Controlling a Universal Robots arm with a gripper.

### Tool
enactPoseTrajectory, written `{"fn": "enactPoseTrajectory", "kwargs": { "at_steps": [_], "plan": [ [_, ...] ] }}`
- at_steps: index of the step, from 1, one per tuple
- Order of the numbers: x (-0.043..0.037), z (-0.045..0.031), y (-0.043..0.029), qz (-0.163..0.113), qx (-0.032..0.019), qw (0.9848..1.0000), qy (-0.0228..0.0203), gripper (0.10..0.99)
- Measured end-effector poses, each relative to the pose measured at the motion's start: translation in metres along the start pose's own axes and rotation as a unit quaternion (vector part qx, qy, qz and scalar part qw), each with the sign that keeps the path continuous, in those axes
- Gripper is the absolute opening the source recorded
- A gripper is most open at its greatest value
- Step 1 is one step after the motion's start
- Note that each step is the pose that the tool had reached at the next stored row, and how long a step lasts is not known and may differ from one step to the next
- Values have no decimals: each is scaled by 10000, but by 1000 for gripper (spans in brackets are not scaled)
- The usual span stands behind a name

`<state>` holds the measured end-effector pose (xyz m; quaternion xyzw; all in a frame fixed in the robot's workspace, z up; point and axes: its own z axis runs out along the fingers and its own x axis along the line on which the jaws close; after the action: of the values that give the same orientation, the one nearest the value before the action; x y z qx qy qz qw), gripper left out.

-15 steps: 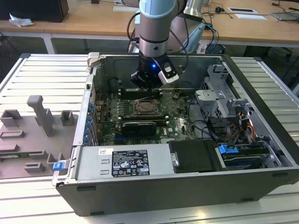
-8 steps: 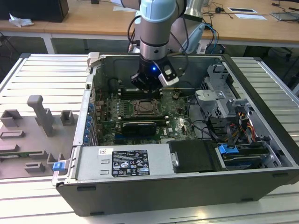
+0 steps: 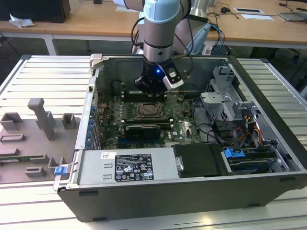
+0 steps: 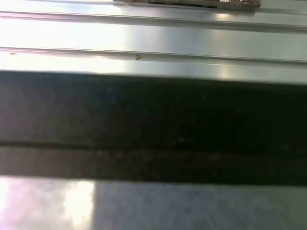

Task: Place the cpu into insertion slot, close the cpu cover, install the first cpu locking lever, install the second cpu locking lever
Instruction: 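Install the first cpu locking lever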

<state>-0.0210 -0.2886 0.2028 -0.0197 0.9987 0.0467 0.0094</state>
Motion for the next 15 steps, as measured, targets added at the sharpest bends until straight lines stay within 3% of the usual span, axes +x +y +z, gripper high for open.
{"fn": "enactPoseTrajectory", "kwargs": {
  "at_steps": [15],
  "plan": [
    [-8, 12, 0, 0, -11, 10000, -1, 106]
  ]
}}
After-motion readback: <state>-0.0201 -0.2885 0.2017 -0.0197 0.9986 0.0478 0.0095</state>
